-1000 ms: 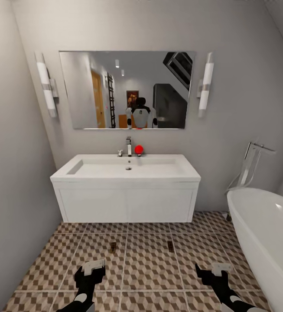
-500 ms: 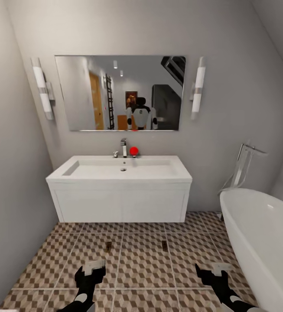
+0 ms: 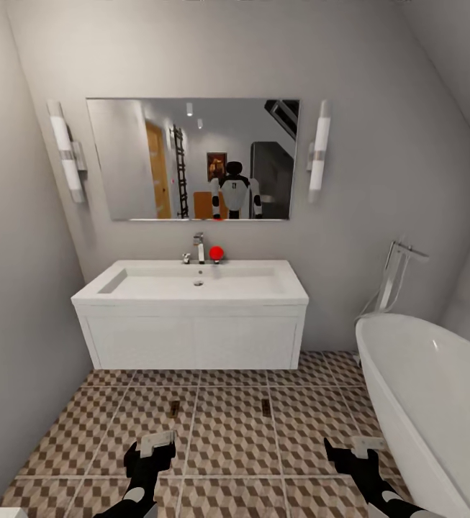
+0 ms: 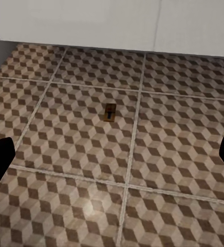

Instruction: Take the four mousetraps from the cabinet in the bathroom and place them on the bathroom floor. Make sure all four end up on the same floor surface, and ensure that at least two of them are either under or directly next to the same bathroom sink.

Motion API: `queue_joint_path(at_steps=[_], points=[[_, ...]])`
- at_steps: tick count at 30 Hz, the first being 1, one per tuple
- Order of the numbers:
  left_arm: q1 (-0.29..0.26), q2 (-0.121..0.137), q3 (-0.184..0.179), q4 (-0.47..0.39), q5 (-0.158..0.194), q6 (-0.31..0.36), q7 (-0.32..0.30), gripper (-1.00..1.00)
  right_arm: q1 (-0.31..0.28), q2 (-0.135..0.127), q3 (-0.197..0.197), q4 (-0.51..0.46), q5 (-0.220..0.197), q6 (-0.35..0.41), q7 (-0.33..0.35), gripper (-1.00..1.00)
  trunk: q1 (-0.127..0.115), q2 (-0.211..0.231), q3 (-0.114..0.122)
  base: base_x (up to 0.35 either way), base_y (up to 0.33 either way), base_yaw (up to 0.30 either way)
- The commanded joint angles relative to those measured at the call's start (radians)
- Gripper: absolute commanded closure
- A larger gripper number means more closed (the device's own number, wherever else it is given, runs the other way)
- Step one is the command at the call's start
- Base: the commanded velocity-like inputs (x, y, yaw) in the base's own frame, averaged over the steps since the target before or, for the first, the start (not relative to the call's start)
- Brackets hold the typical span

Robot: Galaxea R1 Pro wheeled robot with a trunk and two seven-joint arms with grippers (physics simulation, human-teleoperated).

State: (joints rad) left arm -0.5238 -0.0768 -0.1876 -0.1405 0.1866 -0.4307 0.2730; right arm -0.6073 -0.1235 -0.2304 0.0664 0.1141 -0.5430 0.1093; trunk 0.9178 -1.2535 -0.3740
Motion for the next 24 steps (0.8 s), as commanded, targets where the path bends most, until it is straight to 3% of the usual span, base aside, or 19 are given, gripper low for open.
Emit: queue_joint_path(at_steps=[1,11,24], points=[[-0.001,0.000,-0.009,0.001,0.008,-0.003,0.005,-1.00,-0.002,-0.001,-0.009,0.004,0.010,-0.006,0.001,-1.00,-0.004,0.006,0.002,-0.003,-0.008,0.000],[-0.001,0.000,-0.009,0.001,0.008,-0.003,0.005,-1.00,-0.002,-0.001,-0.009,0.004,0.010,-0.006,0.001,-1.00,-0.042,0.076,0.034,-0.001,-0.002,-0.024],[-0.001,0.000,-0.009,0.001,0.008,-0.003,0.006,-1.00,-0.002,-0.001,-0.009,0.004,0.009,-0.006,0.001,-1.00,-0.092,0.167,0.080,0.000,0.000,-0.246]])
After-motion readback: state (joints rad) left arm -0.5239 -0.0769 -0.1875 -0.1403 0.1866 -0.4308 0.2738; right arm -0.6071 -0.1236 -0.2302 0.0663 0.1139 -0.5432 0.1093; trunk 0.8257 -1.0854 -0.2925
